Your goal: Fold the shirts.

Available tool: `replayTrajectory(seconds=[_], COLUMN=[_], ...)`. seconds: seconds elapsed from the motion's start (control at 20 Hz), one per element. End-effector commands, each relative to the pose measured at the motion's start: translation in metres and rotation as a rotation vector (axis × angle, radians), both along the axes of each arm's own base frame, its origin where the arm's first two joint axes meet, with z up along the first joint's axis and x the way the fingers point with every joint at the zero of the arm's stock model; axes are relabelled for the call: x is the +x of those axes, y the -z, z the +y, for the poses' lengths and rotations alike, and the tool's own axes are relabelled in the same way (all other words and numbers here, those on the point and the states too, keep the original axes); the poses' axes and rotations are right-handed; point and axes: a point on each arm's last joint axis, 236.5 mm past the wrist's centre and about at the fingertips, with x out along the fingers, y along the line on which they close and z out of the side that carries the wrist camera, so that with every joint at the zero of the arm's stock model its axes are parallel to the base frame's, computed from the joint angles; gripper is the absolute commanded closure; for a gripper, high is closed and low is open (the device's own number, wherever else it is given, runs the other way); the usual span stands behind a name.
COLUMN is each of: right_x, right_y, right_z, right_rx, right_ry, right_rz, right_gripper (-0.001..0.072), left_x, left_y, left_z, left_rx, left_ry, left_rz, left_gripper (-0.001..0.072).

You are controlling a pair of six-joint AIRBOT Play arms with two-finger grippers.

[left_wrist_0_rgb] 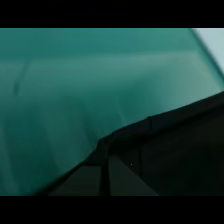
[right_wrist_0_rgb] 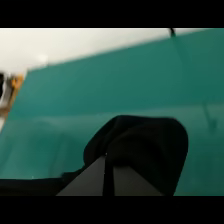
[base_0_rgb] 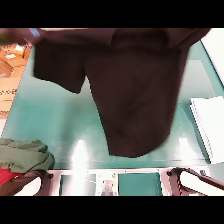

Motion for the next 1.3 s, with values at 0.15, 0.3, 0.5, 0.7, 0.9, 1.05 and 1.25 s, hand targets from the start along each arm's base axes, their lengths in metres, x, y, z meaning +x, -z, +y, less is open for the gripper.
replayTrajectory(seconds=[0.15, 0.3, 0.5, 0.7, 0.9, 1.05, 1.25], right_x=[0.074, 0.075, 0.060, 0.022, -0.037, -0.113, -0.234], right_y=[0.204, 0.263, 0.265, 0.251, 0.252, 0.284, 0.335], right_z=[0.079, 0.097, 0.066, 0.014, 0.008, 0.019, 0.069], right_rx=[0.059, 0.069, 0.128, 0.178, 0.174, 0.146, 0.229], right_ry=[-0.170, -0.206, -0.175, -0.171, -0.186, -0.105, -0.081], right_rz=[0.372, 0.488, 0.591, 0.705, 0.797, 0.868, 1.014], right_gripper=[0.0698, 0.0697, 0.0459, 0.0696, 0.0696, 0.0696, 0.0674], left_x=[0.035, 0.042, 0.050, 0.070, 0.086, 0.092, 0.096], left_y=[0.224, 0.282, 0.297, 0.277, 0.258, 0.249, 0.245], left_z=[0.014, 0.016, 0.020, 0.029, 0.036, 0.038, 0.039], left_rx=[0.026, 0.013, 0.025, 0.073, 0.105, 0.117, 0.119], left_ry=[-0.035, -0.059, -0.077, -0.083, -0.089, -0.094, -0.099], left_rz=[0.502, 0.613, 0.612, 0.531, 0.468, 0.439, 0.421], left_gripper=[0.0687, 0.0687, 0.0687, 0.0687, 0.0687, 0.0686, 0.0687])
